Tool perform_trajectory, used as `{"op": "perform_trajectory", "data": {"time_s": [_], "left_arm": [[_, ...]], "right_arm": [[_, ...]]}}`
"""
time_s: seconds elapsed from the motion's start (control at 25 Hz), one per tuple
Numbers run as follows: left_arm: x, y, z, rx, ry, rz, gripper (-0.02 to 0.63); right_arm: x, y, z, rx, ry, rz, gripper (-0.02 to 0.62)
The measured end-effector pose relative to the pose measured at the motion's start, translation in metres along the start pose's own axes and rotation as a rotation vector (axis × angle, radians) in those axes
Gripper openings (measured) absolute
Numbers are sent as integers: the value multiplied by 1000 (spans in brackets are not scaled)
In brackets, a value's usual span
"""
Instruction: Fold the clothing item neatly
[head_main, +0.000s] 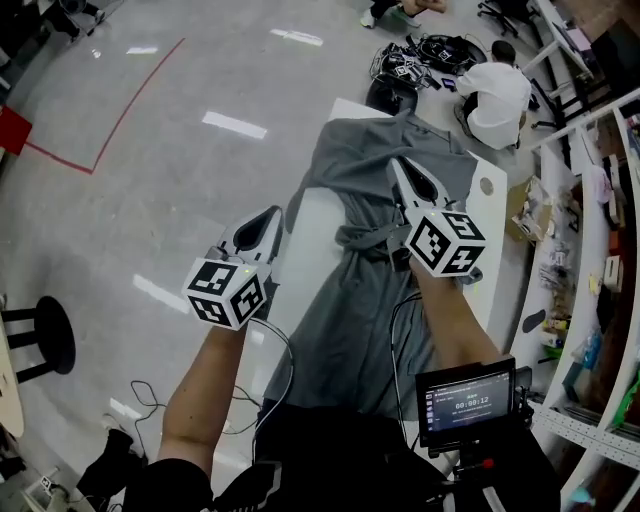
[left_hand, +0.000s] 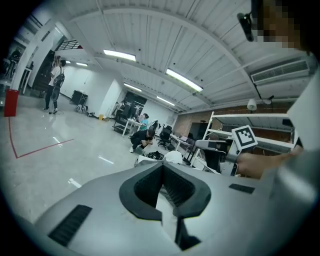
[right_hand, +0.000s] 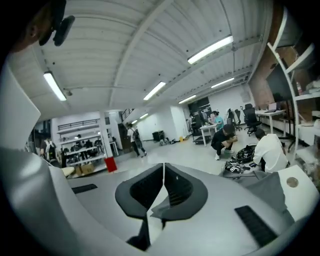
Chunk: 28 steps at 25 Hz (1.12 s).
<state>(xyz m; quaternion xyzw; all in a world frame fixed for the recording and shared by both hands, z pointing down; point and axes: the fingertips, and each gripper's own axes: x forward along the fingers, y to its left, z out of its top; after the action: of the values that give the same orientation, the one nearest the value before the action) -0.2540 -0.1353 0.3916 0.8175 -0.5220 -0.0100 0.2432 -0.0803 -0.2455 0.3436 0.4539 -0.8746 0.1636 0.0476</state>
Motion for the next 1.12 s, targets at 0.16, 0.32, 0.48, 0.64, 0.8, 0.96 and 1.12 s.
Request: {"op": "perform_trajectory", "data": {"time_s": [0.16,0.32,0.48,0.64,0.8,0.96,1.12], "left_arm": [[-8,-23,14,15,-23,2,-12],[-38,-27,13,27,-10,104,-12],[-62,1,17,64,12,218,-12],[-60,48,-9,-39,81,162,-12],[-34,129,-62,-135,102,178,-12],[12,184,-148,-290,150,91,-12],[54,191,-221,-506,235,-26,-1]], "right_arm": [[-61,-4,26,31,-85,7,8],[-101,2,24,44,-107,58,9],[-103,4,34,62,-134,41,9],[-92,27,39,41,-127,34,9],[-62,54,26,-69,-166,-30,9],[-28,63,-5,-67,-172,-96,9],[-5,58,-31,-86,-139,-185,9]]}}
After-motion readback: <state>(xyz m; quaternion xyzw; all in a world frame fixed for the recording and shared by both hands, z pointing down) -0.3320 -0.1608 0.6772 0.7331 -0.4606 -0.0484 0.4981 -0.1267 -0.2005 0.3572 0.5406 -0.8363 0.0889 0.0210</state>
